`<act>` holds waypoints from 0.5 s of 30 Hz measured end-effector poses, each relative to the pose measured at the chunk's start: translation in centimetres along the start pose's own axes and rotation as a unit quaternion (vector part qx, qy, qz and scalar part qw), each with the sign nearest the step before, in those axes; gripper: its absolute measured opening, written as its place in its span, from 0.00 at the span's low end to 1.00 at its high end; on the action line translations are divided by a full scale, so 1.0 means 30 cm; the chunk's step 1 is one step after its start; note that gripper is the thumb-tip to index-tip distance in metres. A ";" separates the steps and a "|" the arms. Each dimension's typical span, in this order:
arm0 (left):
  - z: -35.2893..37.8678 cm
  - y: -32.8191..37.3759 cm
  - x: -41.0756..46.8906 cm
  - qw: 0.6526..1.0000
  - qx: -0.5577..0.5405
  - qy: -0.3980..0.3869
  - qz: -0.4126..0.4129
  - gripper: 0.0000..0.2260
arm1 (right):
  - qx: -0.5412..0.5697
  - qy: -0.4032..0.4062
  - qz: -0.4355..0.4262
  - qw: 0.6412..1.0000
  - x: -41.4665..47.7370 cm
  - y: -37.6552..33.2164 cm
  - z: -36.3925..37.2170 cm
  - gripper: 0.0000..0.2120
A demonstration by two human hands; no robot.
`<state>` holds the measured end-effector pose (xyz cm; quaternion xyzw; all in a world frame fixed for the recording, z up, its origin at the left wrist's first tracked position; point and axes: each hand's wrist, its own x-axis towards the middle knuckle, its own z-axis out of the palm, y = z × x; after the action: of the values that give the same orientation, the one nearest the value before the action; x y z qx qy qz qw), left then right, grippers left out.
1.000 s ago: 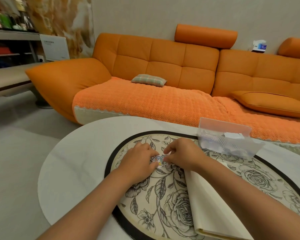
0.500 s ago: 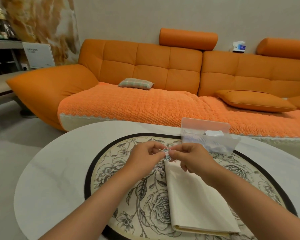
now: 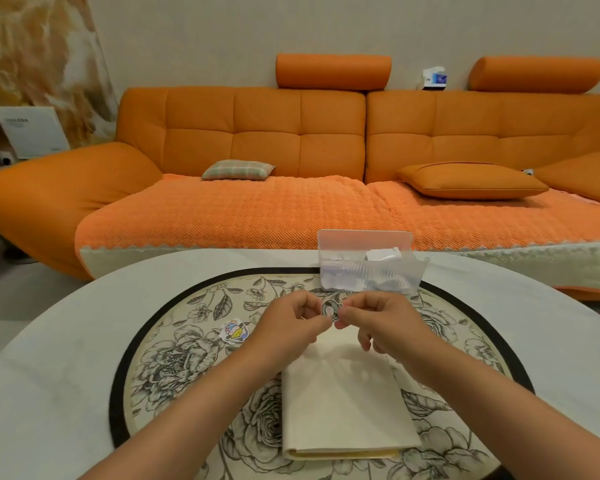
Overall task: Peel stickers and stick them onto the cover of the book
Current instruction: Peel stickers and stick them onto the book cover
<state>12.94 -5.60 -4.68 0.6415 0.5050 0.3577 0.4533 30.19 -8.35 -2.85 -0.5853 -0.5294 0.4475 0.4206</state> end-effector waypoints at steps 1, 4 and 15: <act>0.006 0.002 -0.002 1.000 0.003 0.001 0.006 0.02 | 0.001 0.000 -0.004 1.000 0.000 0.001 -0.004 0.03; 0.021 0.003 -0.008 1.000 0.011 0.020 0.019 0.00 | -0.009 -0.007 -0.012 1.000 0.005 0.010 -0.009 0.03; 0.054 -0.007 -0.003 0.995 0.080 0.040 0.034 0.03 | -0.171 0.048 -0.112 0.978 0.023 0.065 -0.017 0.06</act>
<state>14.33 -6.03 -5.41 0.6777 0.5279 0.3566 0.3673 31.18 -7.83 -4.66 -0.6062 -0.6395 0.2721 0.3868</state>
